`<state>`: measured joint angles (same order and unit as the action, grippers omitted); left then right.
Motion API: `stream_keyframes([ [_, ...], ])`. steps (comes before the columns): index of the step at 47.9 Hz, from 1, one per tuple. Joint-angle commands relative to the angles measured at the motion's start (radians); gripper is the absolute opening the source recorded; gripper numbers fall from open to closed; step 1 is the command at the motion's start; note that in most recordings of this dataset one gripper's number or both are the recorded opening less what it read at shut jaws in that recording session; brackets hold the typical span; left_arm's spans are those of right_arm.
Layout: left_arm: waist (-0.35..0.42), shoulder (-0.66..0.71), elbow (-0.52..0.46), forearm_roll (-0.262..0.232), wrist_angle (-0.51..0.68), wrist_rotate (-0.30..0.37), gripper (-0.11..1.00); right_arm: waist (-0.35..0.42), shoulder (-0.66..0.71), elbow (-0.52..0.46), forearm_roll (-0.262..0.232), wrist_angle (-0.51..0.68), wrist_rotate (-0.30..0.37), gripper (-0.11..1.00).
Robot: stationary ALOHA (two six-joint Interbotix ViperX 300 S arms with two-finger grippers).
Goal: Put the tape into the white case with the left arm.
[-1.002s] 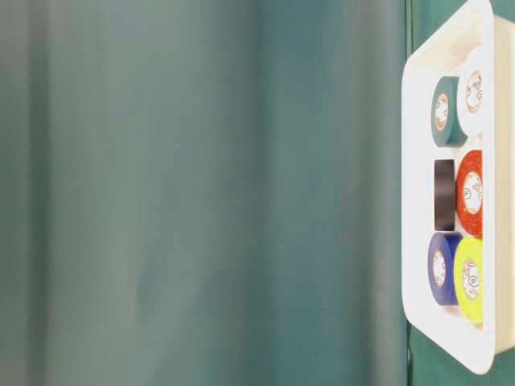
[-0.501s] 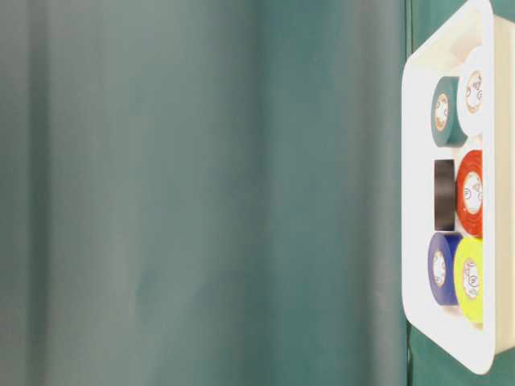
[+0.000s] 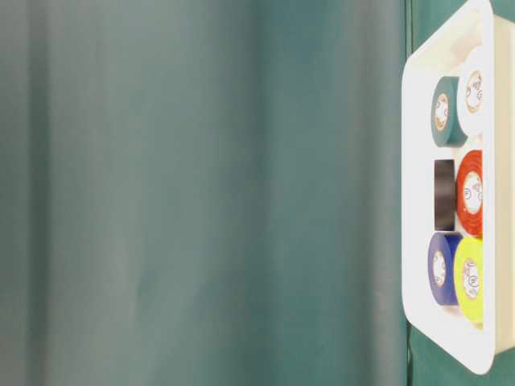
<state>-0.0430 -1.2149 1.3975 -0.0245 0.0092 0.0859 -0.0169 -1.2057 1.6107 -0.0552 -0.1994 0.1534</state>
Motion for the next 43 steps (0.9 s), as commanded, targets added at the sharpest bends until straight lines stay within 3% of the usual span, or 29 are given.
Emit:
stream_keyframes([
  [1, 0.012, -0.011, -0.009, -0.002, 0.02, 0.0, 0.98, -0.002, 0.006, -0.009, -0.002, -0.005, 0.0, -0.09],
  [19, 0.025, -0.095, 0.034, 0.002, 0.051, 0.002, 0.98, -0.002, 0.006, -0.009, -0.002, -0.005, 0.0, -0.09],
  [43, 0.067, -0.097, 0.086, 0.003, 0.046, 0.018, 0.98, -0.002, 0.006, 0.0, -0.002, -0.015, 0.0, -0.09],
])
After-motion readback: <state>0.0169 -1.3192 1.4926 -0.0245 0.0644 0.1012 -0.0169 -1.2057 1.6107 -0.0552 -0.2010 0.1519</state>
